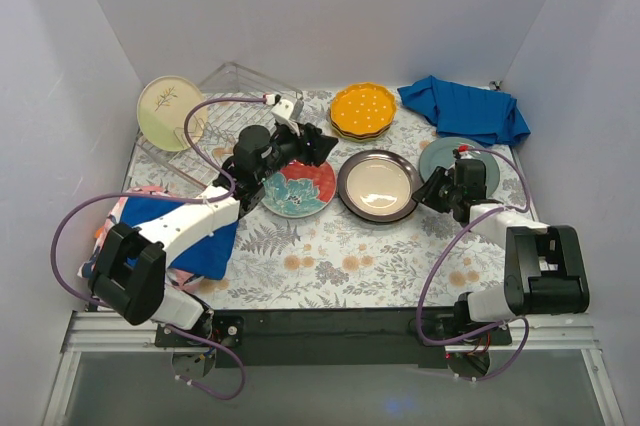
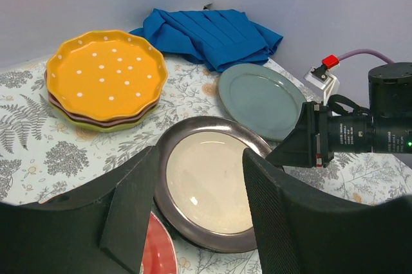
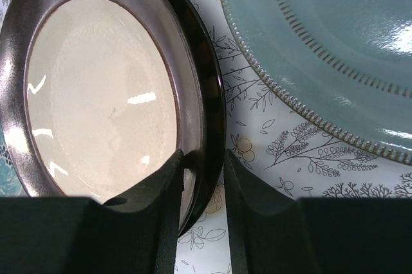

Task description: Unload the plates from the dish rack

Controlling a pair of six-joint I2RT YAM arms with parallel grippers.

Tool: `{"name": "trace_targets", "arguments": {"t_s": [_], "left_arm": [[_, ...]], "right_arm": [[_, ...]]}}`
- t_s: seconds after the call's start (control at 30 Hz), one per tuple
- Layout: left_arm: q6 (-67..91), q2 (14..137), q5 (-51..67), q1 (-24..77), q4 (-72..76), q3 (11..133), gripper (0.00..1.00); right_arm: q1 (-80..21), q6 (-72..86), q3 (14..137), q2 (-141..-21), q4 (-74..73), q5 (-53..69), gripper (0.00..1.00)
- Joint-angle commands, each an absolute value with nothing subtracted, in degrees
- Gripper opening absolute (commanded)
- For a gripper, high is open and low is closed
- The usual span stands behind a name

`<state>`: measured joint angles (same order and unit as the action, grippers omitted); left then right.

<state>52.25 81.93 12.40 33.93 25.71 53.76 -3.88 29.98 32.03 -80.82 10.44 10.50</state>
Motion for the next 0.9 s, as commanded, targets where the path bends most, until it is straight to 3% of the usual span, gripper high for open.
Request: {"name": "trace_targets", "arguments": {"t_s": [0.0, 0.07, 0.17, 0.3, 0.5, 0.67, 0.7, 0.87], "left_arm": [[50.28, 78.66, 10.55, 34.01, 25.49, 54.14, 0.53], [50.27, 78.05, 10.28, 34.01, 23.82, 54.75, 0.53], [50.80, 76.21, 11.34, 34.01, 23.99, 54.14, 0.53], [50.54, 75.15, 11.51, 34.01, 21.99, 55.72, 0.53], [46.85, 78.30, 6.06, 31.13, 10.13, 70.03, 0.53], [53.33, 83.57, 14.57, 12.77, 6.33, 80.49, 0.53], [53.52, 84.98, 15.37, 9.96, 5.11, 84.34, 0.53], [48.87, 94.82, 18.28, -3.85, -1.91, 94.99, 0.53]], "right_arm": [[-4.22, 28.91, 31.29, -78.93, 10.72, 7.65, 0.28], [-4.22, 28.92, 31.46, -78.40, 10.37, 7.21, 0.27], [-4.22, 28.57, 31.73, -77.00, 9.06, 8.08, 0.34], [-4.22, 28.39, 32.78, -72.53, 7.56, 10.02, 0.52], [-4.74, 26.90, 34.89, -61.03, 2.03, 14.93, 0.68], [-5.54, 27.95, 32.79, -48.81, 2.90, 21.51, 0.82], [-6.41, 28.30, 32.35, -47.56, 3.16, 21.53, 0.88], [-9.75, 31.46, 28.31, -40.80, 6.41, 25.39, 0.94]]}}
